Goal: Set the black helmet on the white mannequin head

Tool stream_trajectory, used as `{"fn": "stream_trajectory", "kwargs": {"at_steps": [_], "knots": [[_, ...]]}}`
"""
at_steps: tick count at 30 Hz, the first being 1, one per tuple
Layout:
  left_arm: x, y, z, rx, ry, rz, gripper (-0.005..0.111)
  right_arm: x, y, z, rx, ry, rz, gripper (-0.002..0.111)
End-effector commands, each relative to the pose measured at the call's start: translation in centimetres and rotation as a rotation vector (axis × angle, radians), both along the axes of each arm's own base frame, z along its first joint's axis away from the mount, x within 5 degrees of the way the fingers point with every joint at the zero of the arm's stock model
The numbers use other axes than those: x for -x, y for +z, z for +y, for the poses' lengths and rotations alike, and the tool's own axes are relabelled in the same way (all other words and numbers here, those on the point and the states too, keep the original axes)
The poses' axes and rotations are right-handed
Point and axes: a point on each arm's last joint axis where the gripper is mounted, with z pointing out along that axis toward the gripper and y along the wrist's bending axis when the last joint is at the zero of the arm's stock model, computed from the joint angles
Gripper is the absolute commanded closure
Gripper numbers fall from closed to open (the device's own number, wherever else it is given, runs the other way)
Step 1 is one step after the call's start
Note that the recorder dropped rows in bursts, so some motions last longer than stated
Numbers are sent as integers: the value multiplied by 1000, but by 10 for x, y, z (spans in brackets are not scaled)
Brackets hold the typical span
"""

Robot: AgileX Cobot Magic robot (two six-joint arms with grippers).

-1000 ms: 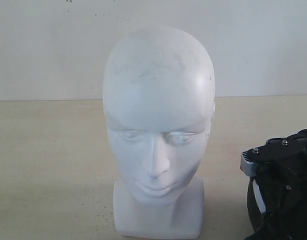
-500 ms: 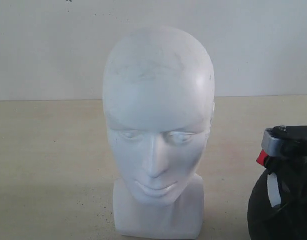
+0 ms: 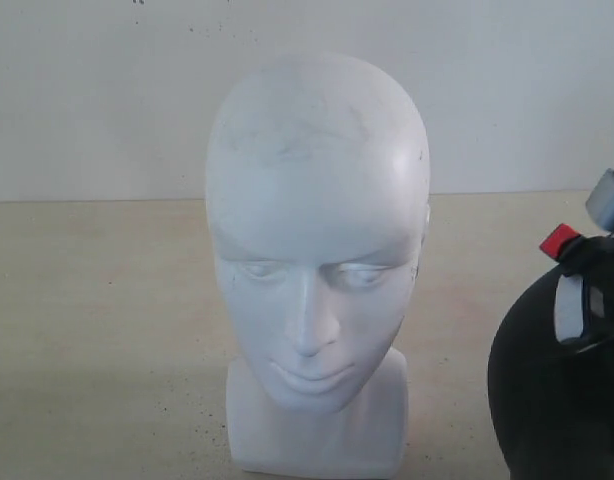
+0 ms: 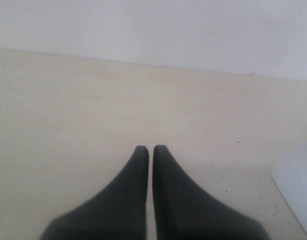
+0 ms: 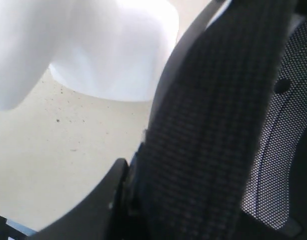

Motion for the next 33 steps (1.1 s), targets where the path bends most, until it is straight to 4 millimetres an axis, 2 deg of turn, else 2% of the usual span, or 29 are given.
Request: {"fn": "stream_trajectory", "kwargs": {"at_steps": [1, 10, 14, 28, 33], "knots": [[0, -1, 0, 1, 2, -3, 102, 5, 21, -6, -61, -12, -141, 109], [0, -1, 0, 1, 2, -3, 102, 27, 36, -20, -116, -13, -220, 109], [0, -1, 0, 1, 2, -3, 102, 40, 51, -30, -172, -51, -302, 109], [0, -1, 0, 1, 2, -3, 102, 57, 150, -64, -364, -291, -657, 109], [0, -1, 0, 1, 2, -3, 102, 68, 190, -72, -582, -356, -796, 109]]}}
